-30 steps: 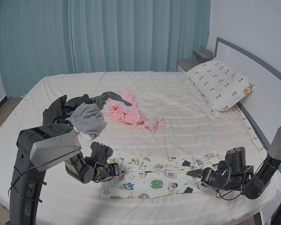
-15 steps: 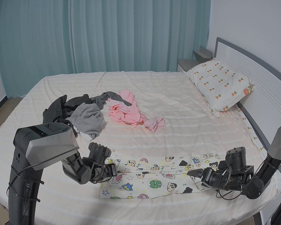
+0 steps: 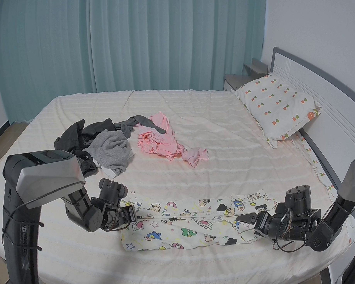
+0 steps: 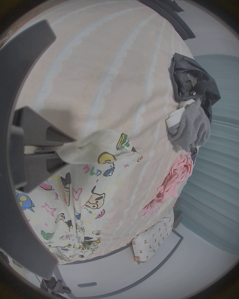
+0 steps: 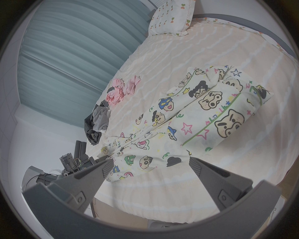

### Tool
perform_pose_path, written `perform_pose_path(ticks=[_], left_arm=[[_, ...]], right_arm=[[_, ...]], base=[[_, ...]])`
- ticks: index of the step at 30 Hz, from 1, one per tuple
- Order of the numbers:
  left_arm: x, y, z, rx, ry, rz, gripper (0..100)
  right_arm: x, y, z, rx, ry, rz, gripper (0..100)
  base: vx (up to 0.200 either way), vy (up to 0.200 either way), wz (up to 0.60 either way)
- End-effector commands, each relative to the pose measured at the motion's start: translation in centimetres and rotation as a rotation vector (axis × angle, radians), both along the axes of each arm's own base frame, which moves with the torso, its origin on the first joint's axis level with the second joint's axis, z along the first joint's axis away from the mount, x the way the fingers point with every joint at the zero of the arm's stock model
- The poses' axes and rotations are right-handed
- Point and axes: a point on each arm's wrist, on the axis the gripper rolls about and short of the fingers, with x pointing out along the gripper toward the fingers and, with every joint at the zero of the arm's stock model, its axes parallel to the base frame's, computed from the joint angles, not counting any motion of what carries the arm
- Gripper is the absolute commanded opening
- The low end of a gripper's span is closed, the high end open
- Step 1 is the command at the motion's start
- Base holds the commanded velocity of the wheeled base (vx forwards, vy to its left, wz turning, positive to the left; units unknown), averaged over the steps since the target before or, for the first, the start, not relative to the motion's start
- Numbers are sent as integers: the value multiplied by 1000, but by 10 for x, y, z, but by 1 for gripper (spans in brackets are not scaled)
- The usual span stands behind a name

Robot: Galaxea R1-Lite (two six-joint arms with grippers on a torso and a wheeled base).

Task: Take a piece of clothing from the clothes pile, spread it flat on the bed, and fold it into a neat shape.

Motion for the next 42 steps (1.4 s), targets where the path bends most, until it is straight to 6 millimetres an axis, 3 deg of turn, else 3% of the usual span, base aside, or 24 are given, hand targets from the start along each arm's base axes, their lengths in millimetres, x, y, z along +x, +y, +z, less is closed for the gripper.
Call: perform_pose_path(ticks=[1, 9, 20, 26, 27, 31, 36, 39, 42], left_arm=[[-1, 17, 16, -12, -25, 41, 0], [-11, 44, 42, -41, -54, 91, 0], [-48, 116, 86, -61, -99, 155, 0], [-56, 138, 102, -70, -115, 188, 0], [-59, 150, 109, -71, -127, 207, 0], [-61, 167, 113, -55, -121, 237, 0], [-63, 162, 116, -57, -128, 222, 0], [-62, 145, 121, -56, -141, 174, 0], [-59, 113, 128, -52, -153, 100, 0]], right_arm=[[0, 0, 0, 0, 0, 1, 100], [0, 0, 0, 2, -2, -2, 100], [1, -1, 0, 5, 0, -2, 100], [1, -1, 0, 5, 0, -5, 100], [2, -3, 1, 7, -2, -10, 100], [2, -4, 1, 8, -1, -13, 100], [2, -4, 1, 7, -2, -12, 100], [2, -4, 1, 7, -2, -12, 100], [2, -4, 1, 7, -2, -12, 100]], base=[[0, 0, 0], [0, 0, 0], [0, 0, 0], [0, 0, 0], [0, 0, 0], [0, 0, 0], [0, 0, 0], [0, 0, 0], [0, 0, 0]])
